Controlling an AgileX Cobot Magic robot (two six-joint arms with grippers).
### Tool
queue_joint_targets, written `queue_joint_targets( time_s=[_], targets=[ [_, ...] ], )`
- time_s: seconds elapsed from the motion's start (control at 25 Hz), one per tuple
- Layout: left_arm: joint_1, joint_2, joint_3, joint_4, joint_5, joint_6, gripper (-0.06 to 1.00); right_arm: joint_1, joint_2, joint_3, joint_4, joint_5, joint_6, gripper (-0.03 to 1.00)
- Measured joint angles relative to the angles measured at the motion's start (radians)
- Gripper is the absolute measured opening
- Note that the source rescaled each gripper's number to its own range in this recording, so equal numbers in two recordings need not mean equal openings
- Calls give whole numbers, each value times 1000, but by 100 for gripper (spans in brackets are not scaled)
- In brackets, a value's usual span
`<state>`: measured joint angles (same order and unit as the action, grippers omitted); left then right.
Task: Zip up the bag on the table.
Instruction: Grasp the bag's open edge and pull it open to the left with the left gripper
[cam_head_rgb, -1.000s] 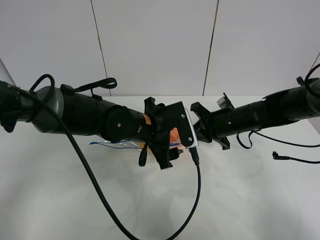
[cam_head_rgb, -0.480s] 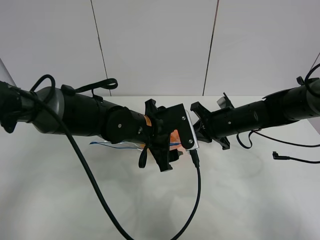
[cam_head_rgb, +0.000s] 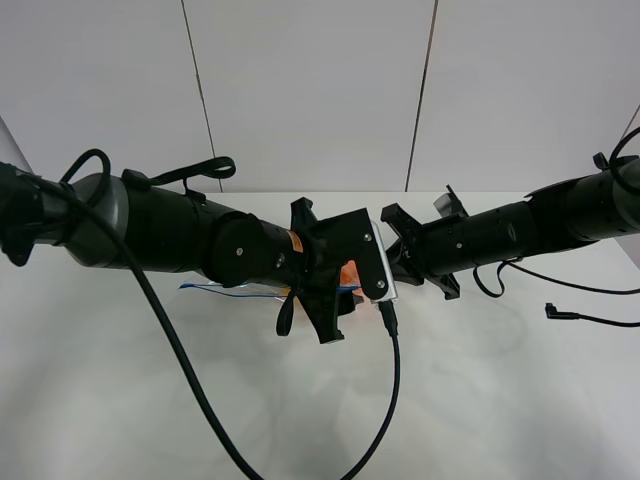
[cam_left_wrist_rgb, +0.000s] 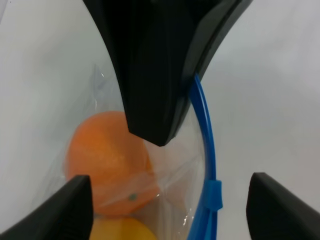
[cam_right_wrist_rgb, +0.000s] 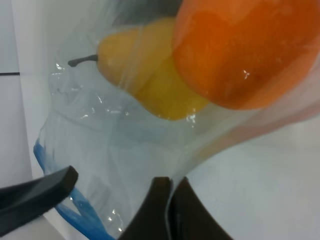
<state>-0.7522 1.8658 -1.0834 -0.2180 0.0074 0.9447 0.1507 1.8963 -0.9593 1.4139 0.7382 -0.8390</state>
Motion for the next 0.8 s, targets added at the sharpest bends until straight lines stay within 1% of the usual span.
queue_joint_targets(
  time_s=[0.12, 0.24, 0.8],
  targets=[
    [0, 0, 0, 0, 0, 0, 57, 0, 0, 0, 4, 0, 0, 0],
    [0, 0, 0, 0, 0, 0, 52, 0, 0, 0, 16, 0, 0, 0],
    [0, 0, 0, 0, 0, 1, 49, 0, 0, 0, 29, 10, 1, 0]
  ],
)
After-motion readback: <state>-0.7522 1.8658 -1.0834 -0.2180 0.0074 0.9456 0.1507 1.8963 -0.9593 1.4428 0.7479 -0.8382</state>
